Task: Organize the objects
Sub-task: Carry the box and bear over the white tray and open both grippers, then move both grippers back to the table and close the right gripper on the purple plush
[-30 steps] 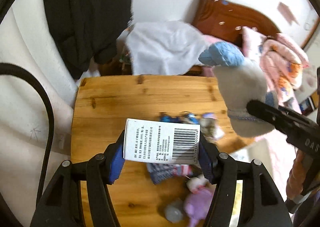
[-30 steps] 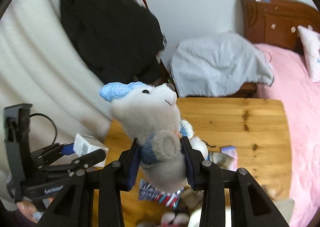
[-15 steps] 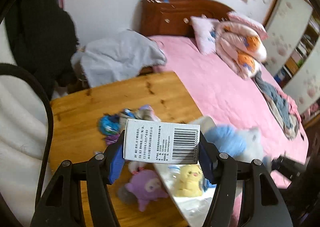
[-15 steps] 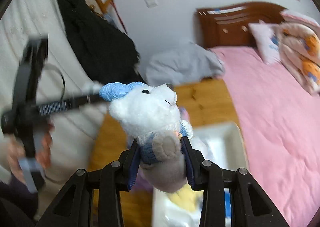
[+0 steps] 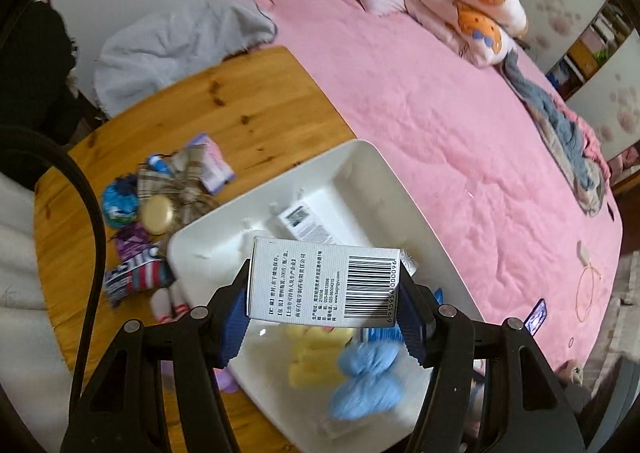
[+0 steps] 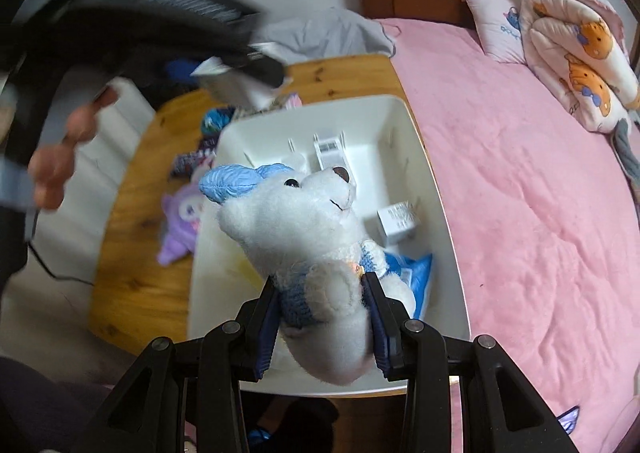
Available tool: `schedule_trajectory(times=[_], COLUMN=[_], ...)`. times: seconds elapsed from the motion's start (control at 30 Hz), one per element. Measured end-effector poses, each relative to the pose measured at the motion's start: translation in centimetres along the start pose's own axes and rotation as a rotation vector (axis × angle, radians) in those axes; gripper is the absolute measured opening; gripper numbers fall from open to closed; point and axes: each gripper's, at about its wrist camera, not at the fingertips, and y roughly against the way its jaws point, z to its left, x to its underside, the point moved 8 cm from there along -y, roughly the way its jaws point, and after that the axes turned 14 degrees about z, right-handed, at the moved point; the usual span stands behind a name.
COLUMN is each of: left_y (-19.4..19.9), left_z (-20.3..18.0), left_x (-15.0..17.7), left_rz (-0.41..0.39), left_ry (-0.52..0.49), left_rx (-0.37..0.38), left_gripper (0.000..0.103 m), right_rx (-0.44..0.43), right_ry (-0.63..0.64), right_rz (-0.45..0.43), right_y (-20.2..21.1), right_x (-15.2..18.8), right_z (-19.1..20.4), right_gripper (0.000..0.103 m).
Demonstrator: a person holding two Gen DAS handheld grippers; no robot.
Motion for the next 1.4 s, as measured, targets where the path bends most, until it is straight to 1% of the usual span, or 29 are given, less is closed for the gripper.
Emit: schedule_trajectory(times=[0.1, 0.2, 0.27, 0.3, 0.37, 0.4, 0.43, 0.47, 0.5, 0.53, 0.6, 0.63, 0.7, 0.8, 0.97, 1.2, 1.4], left_y=[-1.7, -2.8, -3.5, -4.0, -4.7, -5.0, -5.2, -5.2, -5.1, -4.9, -4.6, -4.3, -3.9, -3.0, -1.5, 1.2, 5.2], left_z=[-1.0, -1.9, -2.5, -2.7, -3.1, -3.3, -3.4, -3.5, -3.6, -3.7, -4.1, -4.3, -4.3, -3.8, -2.0, 1.8, 6.0], left_x=[-0.9, -2.1, -2.9, -3.3, -3.7, -3.8, -3.8, -4.0, -4.0, -4.0, -4.0, -3.9, -4.1, -4.2, -3.6, -1.6, -0.3], left_rz=[0.026, 0.025, 0.03, 0.042, 0.066, 0.08, 0.085, 0.084, 0.077, 0.068, 0.054, 0.048, 0.032, 0.015, -0.002, -0.037, -0.115], left_ry=[0.003, -0.011, -0.034, -0.045, -0.054, -0.056, -0.055, -0.055, -0.057, -0.062, -0.085, -0.096, -0.105, -0.091, -0.059, -0.036, 0.003], left_rx=[0.003, -0.007, -0.006, -0.011, -0.003, 0.007, 0.011, 0.013, 0.015, 0.018, 0.044, 0.046, 0.027, 0.034, 0.059, 0.039, 0.013], left_gripper=[0.067, 0.067, 0.068, 0.068, 0.069, 0.069, 0.072, 0.079, 0.083, 0.088, 0.089, 0.092, 0.094, 0.094, 0.094, 0.094, 0.094], right_rx=[0.003, -0.01, -0.003, 0.006, 0.031, 0.035, 0.04, 0.041, 0.039, 0.035, 0.03, 0.03, 0.03, 0.02, 0.032, 0.052, 0.051], right_ry=[0.003, -0.02, -0.033, -0.035, -0.046, -0.048, -0.05, -0.052, -0.053, -0.05, -0.043, -0.041, -0.039, -0.033, -0.002, 0.054, 0.077], right_rz=[0.013, 0.028, 0.036, 0.039, 0.034, 0.03, 0.022, 0.015, 0.006, -0.003, -0.007, -0.007, -0.006, -0.007, -0.019, -0.044, -0.084], right_y=[-1.0, -1.6, -2.0, -2.2, -2.1, -2.1, -1.9, -1.7, -1.5, -1.2, -0.9, -0.8, -0.8, -0.6, -0.1, 1.3, 2.6], right_x=[1.0, 1.3, 1.4, 1.3, 1.2, 1.2, 1.1, 1.0, 1.0, 1.0, 1.0, 1.0, 1.0, 0.7, 0.2, -0.7, -2.2], right_z=[-0.6, -1.1, -1.5, -1.8, -2.1, -2.2, -2.3, -2.4, -2.5, -2.4, -2.4, -2.4, -2.3, -1.8, -0.4, 2.0, 4.1], right_gripper=[0.041, 0.042, 0.045, 0.047, 0.048, 0.053, 0.06, 0.063, 0.067, 0.067, 0.067, 0.067, 0.067, 0.067, 0.067, 0.067, 0.067])
